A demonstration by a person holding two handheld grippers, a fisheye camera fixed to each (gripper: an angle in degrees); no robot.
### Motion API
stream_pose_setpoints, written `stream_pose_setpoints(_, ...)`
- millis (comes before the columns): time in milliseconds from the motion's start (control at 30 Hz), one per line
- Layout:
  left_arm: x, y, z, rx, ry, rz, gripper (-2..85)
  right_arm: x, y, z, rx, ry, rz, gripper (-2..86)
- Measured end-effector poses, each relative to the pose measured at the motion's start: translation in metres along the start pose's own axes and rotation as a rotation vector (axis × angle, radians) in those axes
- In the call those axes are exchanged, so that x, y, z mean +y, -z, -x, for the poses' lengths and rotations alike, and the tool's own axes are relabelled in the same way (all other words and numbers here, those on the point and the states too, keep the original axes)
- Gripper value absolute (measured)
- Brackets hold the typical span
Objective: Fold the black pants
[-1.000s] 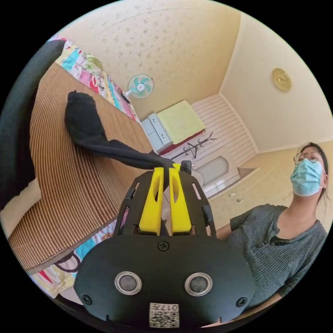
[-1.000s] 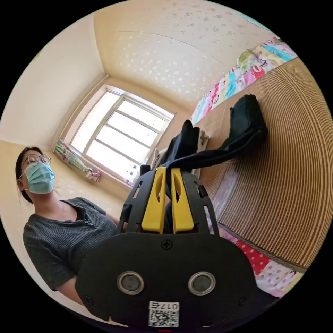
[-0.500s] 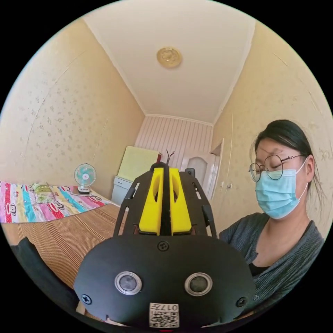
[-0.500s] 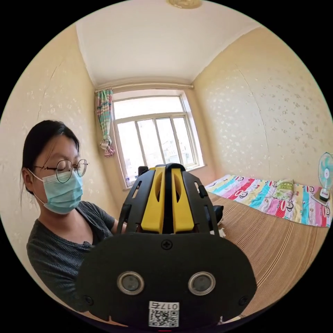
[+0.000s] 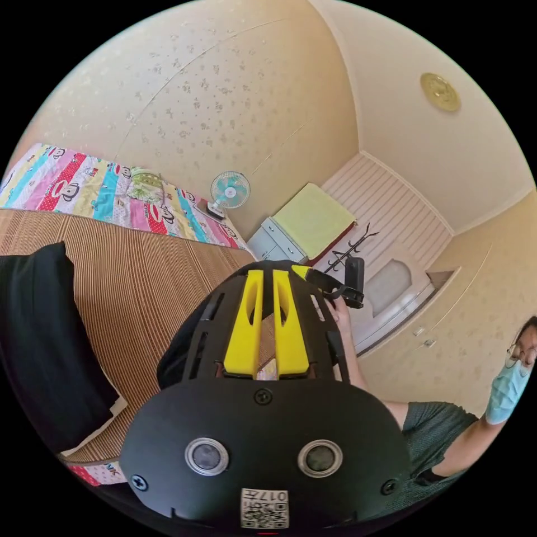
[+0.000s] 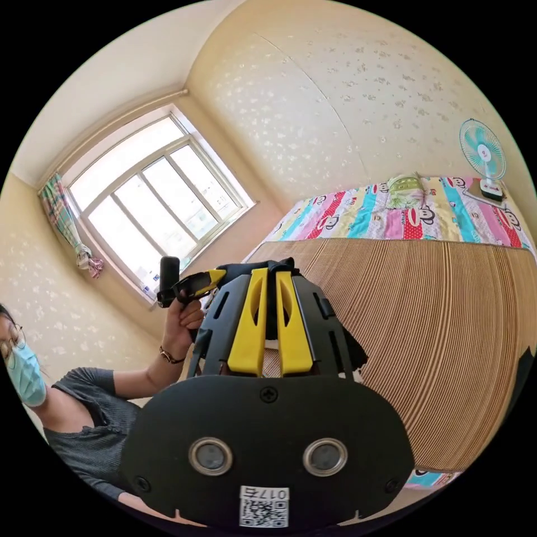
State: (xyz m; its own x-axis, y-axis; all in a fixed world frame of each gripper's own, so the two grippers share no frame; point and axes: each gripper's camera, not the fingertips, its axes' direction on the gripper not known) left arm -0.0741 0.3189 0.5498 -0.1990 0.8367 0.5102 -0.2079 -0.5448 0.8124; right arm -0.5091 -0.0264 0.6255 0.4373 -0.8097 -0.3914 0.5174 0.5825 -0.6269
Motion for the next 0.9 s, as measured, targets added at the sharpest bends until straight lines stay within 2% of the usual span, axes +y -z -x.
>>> stream_pose_setpoints(67, 0.053, -0.016, 0.030, -0.017, -0.033, 0.103, 4.0, 0.046, -0.018, -0.011, -0.025, 0.033, 0.052, 2.2)
stream_pose_setpoints(133, 0.109, -0.028, 0.063, -0.010, 0.033, 0.220, 4.1, 0.103, -0.042, -0.030, -0.056, -0.006, 0.169, 2.2)
stream_pose_setpoints(200, 0.175, -0.035, 0.098, 0.021, 0.159, 0.307, 4.1, 0.192, -0.070, -0.059, -0.102, -0.152, 0.312, 2.0)
stream_pose_setpoints(267, 0.262, -0.037, 0.138, 0.013, 0.375, 0.414, 4.3, 0.258, -0.087, -0.080, -0.098, -0.322, 0.437, 1.8)
stream_pose_setpoints(367, 0.319, -0.026, 0.163, 0.019, 0.550, 0.419, 6.5, 0.326, -0.078, -0.102, -0.153, -0.526, 0.440, 2.0)
stream_pose_setpoints(467, 0.300, -0.023, 0.165, 0.003, 0.519, 0.349, 10.3, 0.323, -0.048, -0.120, -0.126, -0.602, 0.292, 4.9)
stream_pose_setpoints(633, 0.215, -0.066, 0.153, -0.125, 0.280, 0.344, 17.1, 0.240, -0.040, -0.142, -0.053, -0.507, 0.147, 12.9)
stream_pose_setpoints(733, 0.190, -0.110, 0.168, -0.188, 0.305, 0.408, 19.0, 0.203, -0.072, -0.164, -0.027, -0.544, 0.207, 16.5)
stream_pose_setpoints(800, 0.193, -0.136, 0.176, -0.170, 0.354, 0.481, 18.3, 0.194, -0.109, -0.176, -0.056, -0.571, 0.334, 16.7)
stream_pose_setpoints(900, 0.205, -0.140, 0.158, -0.249, 0.293, 0.460, 15.9, 0.213, -0.125, -0.176, -0.111, -0.647, 0.319, 14.0)
